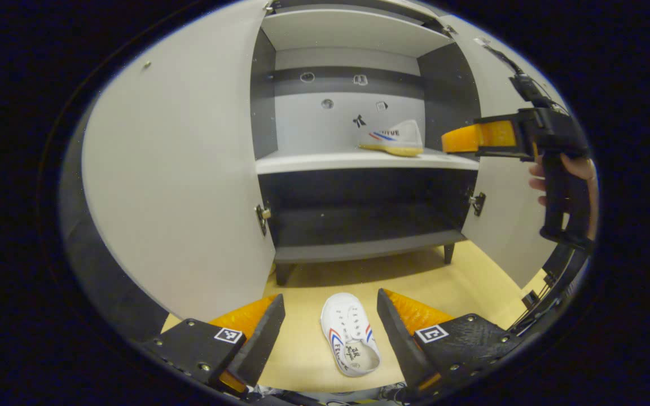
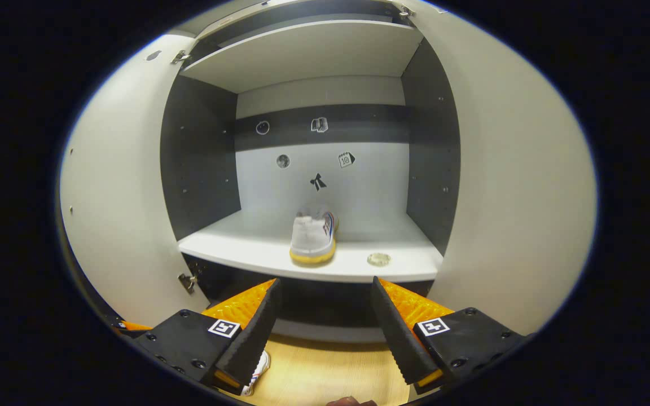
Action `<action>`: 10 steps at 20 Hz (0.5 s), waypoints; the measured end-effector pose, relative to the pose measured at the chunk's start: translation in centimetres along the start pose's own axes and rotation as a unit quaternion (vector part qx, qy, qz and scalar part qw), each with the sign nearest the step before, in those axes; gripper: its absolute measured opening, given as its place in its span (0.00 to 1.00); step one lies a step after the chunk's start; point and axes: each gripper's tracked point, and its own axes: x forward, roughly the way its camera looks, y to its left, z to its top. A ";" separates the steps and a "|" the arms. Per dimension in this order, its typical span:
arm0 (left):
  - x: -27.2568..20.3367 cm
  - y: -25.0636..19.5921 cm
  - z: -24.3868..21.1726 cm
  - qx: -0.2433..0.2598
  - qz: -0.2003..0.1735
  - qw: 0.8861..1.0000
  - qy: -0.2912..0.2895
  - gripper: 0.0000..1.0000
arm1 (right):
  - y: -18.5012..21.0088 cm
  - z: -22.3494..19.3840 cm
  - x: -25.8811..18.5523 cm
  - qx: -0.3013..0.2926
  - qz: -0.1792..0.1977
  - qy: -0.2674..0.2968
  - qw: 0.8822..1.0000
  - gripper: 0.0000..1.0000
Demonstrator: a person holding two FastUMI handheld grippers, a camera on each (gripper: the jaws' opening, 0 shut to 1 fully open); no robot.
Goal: Grab one shoe with the right hand and put it into the shoe cabinet, grab the other shoe with the left hand and put it into the shoe cabinet; then close the right door with the right hand and the left door with the left hand.
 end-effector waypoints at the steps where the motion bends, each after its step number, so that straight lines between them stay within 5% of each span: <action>1: 0.9 -0.2 -1.4 0.001 -0.009 1.000 0.017 0.94 | 0.3 -1.0 -1.0 -0.003 0.002 0.008 1.000 0.94; 6: 5.3 -0.2 -7.5 0.031 -0.036 0.995 0.089 0.93 | 0.0 -5.2 -6.1 -0.005 -0.015 0.042 0.999 0.99; 7: 6.1 -0.4 -8.7 0.034 -0.043 0.994 0.100 1.00 | -0.1 -5.6 -7.1 0.000 -0.014 0.040 0.999 0.94; 10: 8.3 -0.1 -11.9 0.043 -0.050 0.989 0.133 0.93 | -1.6 -7.1 -9.9 -0.004 -0.037 0.040 0.999 0.97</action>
